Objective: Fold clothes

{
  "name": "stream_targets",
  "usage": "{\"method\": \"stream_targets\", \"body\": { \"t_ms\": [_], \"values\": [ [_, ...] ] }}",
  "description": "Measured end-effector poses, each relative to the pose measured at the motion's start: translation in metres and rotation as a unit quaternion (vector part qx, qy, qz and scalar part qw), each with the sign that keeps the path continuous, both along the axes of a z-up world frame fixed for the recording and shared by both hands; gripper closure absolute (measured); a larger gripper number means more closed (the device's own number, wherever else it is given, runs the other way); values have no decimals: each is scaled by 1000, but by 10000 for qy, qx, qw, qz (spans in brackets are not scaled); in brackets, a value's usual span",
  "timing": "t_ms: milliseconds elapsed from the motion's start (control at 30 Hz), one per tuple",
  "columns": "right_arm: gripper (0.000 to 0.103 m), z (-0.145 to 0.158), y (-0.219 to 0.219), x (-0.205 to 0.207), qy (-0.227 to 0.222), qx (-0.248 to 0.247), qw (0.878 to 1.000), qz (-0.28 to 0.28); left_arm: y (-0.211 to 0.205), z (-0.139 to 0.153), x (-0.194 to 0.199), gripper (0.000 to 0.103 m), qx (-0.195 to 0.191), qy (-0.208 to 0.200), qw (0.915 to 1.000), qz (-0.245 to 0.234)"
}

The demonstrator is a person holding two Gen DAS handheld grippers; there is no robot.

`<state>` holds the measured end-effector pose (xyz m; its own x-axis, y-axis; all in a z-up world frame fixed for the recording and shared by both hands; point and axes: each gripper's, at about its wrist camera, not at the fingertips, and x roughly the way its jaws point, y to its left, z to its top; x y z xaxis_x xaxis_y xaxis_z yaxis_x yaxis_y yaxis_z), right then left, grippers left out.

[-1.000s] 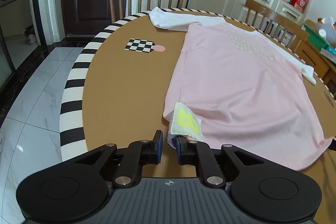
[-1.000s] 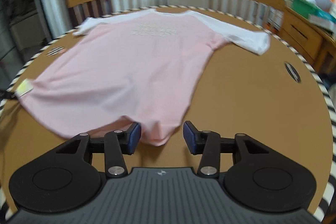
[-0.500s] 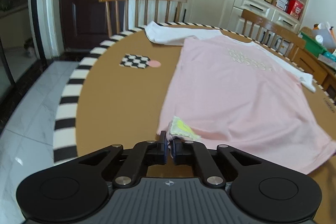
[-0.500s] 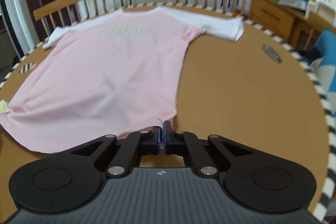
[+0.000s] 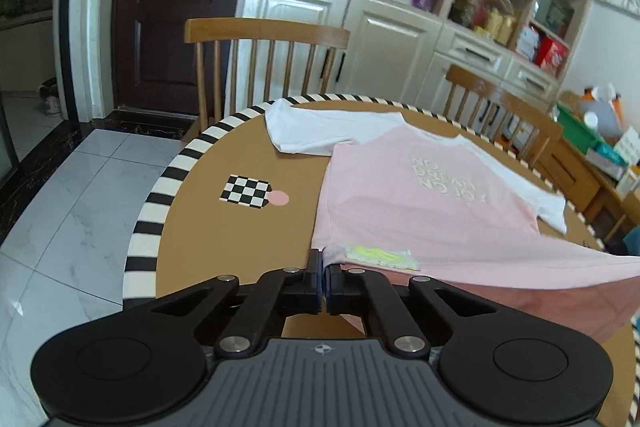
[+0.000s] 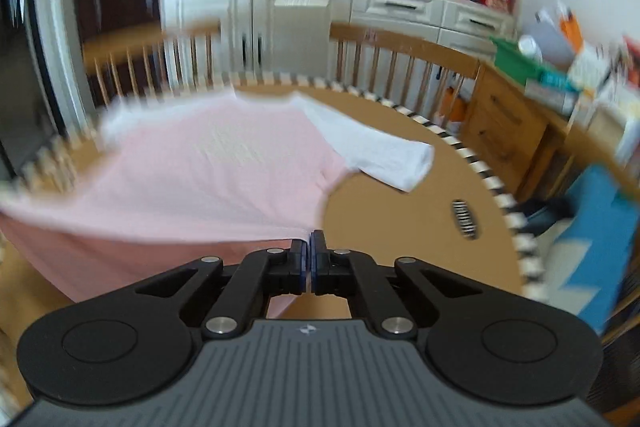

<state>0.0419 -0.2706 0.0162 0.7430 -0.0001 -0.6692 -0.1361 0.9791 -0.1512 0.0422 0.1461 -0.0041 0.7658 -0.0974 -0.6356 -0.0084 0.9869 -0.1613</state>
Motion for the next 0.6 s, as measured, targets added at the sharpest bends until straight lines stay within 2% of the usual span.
{"method": "stream_targets", "body": {
  "t_ms": [67,133,300,400,500,600],
  "values": [
    [101,-19,3,1,186,-170,9997,37,-2,-6,1,101,144,100,9998,-61],
    [100,-40,3,-2,422,-16,9991,-28,-2,-18,-2,101,122,267,9995,-76],
    [94,-79,-6,-20,708,820,9936,-317,2,-49,-16,101,29,591,9982,35],
    [90,-90,-11,-27,722,1080,9907,-411,5,-59,-19,100,-9,641,9979,95],
    [77,-95,-17,-34,528,1197,9903,-475,8,-65,-17,99,22,662,9977,157],
    [75,-103,-23,-36,546,1172,9901,-540,10,-68,-16,97,37,673,9975,207]
  ]
}}
